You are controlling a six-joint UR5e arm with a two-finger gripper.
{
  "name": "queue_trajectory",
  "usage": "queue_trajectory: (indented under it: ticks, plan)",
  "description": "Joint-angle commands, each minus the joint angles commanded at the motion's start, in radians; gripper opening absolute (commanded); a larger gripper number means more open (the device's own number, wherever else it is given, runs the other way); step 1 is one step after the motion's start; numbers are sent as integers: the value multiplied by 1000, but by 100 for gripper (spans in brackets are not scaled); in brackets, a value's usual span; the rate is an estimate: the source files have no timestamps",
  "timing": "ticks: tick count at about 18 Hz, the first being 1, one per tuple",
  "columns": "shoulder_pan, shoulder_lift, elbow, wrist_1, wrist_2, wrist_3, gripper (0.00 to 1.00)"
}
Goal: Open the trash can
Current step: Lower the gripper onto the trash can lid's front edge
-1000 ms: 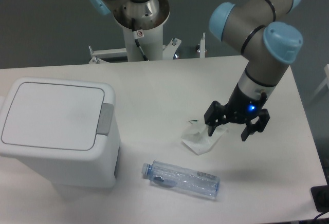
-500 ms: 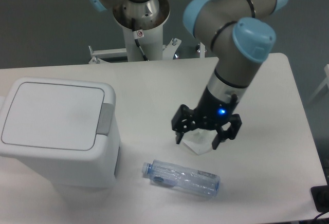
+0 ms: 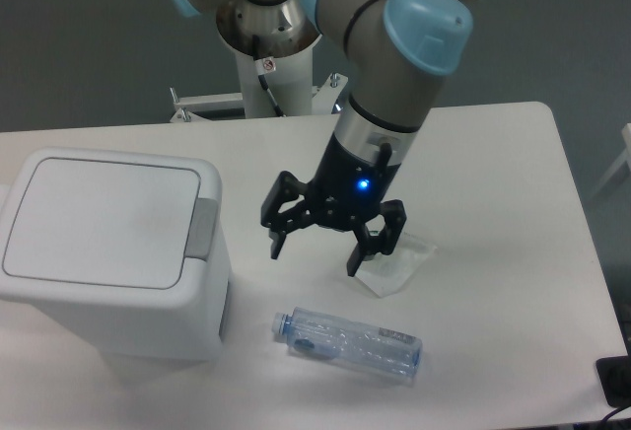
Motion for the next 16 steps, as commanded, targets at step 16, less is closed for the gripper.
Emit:
queue_trajectory:
  ticks: [16]
  plan:
    - [-54,22,-75,11,12,-20,100]
